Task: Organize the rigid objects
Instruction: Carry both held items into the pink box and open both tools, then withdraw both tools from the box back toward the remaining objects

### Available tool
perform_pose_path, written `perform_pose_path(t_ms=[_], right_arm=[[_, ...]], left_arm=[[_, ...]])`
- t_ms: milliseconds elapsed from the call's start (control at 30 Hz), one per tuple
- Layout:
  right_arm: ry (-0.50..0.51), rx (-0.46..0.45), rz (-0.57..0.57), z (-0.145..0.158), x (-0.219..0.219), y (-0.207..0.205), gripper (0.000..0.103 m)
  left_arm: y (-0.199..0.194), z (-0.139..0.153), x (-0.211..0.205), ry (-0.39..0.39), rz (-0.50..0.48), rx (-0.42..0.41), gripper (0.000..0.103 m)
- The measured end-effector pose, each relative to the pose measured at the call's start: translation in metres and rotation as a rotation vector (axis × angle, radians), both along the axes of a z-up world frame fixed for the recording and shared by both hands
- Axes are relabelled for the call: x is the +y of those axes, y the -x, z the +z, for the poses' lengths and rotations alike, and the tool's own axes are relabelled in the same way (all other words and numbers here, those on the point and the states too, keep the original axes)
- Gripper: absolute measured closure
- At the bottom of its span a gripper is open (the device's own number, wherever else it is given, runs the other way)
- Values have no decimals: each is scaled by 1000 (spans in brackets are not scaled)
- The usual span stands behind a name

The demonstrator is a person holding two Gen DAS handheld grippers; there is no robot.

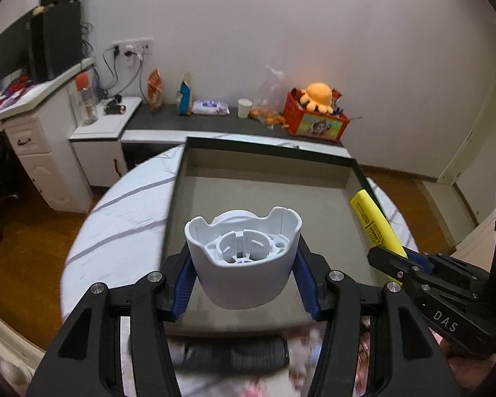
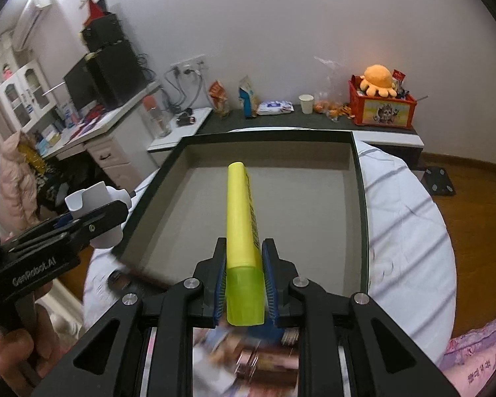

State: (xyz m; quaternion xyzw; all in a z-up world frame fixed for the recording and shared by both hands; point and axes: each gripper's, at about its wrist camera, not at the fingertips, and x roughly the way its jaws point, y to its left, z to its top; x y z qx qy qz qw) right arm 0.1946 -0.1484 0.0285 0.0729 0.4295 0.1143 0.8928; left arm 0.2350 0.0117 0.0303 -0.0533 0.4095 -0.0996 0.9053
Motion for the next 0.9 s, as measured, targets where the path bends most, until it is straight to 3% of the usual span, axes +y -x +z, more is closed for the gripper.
perform_pose_path(t_ms=[200, 400, 533, 600, 633, 700, 733, 900], right_arm=[[39, 86, -3, -30, 0, -35, 82], [96, 141, 6, -46, 5, -46, 82], [109, 159, -4, -50, 3, -49, 81], [88, 156, -13, -48, 0, -46, 62], [79, 137, -13, -44, -1, -44, 43], [64, 69, -21, -29, -5, -33, 28], [46, 39, -21, -22, -7, -27, 23], [-12, -58, -51, 10, -24, 15, 23]], left_arm=[[-35, -41, -17, -46, -10, 99, 49], [-46, -57, -21, -92, -6, 155, 47], [-44, -52, -20, -117, 20, 131, 18], [-40, -46, -17, -122, 32, 110, 10], [-38, -43, -16, -124, 37, 102, 9], [-31, -34, -13, -131, 50, 84, 8], [-26, -28, -12, -135, 56, 69, 7], [3, -3, -10, -184, 69, 20, 3]])
